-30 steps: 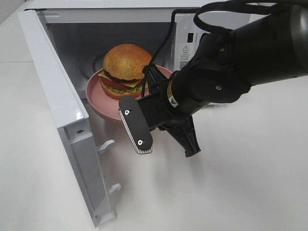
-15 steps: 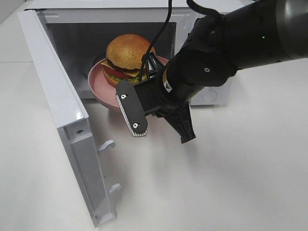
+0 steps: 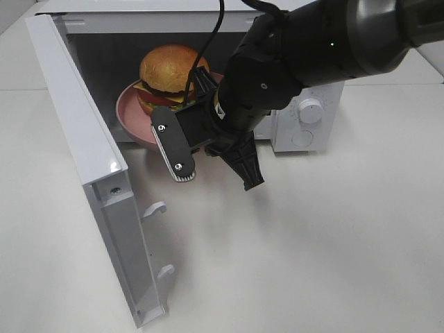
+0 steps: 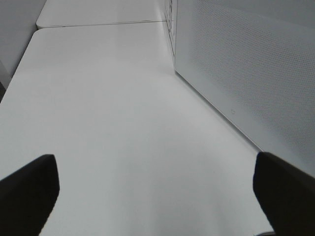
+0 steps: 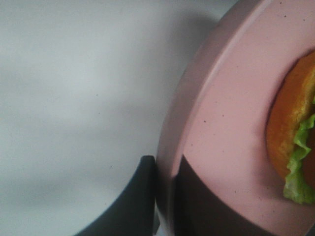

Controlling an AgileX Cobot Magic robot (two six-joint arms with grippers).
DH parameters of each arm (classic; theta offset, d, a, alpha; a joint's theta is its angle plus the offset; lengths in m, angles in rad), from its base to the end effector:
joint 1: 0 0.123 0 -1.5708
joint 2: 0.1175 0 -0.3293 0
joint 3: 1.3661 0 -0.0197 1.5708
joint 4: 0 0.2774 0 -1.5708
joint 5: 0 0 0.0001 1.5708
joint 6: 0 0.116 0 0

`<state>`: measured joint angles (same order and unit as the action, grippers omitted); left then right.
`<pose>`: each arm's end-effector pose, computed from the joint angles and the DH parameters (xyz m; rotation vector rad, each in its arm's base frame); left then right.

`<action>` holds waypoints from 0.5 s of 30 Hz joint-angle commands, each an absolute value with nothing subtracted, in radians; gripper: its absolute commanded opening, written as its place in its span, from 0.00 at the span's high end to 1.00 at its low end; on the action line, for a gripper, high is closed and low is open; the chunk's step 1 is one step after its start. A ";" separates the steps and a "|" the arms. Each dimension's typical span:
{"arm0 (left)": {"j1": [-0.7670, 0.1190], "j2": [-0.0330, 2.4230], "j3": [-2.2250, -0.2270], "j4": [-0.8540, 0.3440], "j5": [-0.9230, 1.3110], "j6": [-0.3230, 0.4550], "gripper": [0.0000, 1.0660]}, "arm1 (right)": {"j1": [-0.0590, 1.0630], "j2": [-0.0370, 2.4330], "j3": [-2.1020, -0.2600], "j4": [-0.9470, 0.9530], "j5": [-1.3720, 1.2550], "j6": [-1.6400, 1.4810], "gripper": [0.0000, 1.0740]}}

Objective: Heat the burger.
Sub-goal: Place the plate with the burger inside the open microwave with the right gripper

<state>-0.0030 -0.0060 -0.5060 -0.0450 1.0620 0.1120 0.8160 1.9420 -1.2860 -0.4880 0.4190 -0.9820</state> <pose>-0.0056 -0.0045 0.2806 0.1192 2.0293 0.0148 0.3352 0.3240 0.1887 -2.2736 1.1757 -0.4868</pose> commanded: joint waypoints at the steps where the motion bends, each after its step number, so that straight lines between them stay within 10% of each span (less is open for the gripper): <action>1: -0.008 -0.024 -0.505 -0.054 1.047 0.111 0.02 | 0.813 1.958 -1.340 -0.505 0.389 -0.996 1.00; 15: -0.008 -0.024 -0.505 -0.054 1.047 0.111 0.02 | 0.811 2.118 -1.592 -0.478 0.480 -1.034 1.00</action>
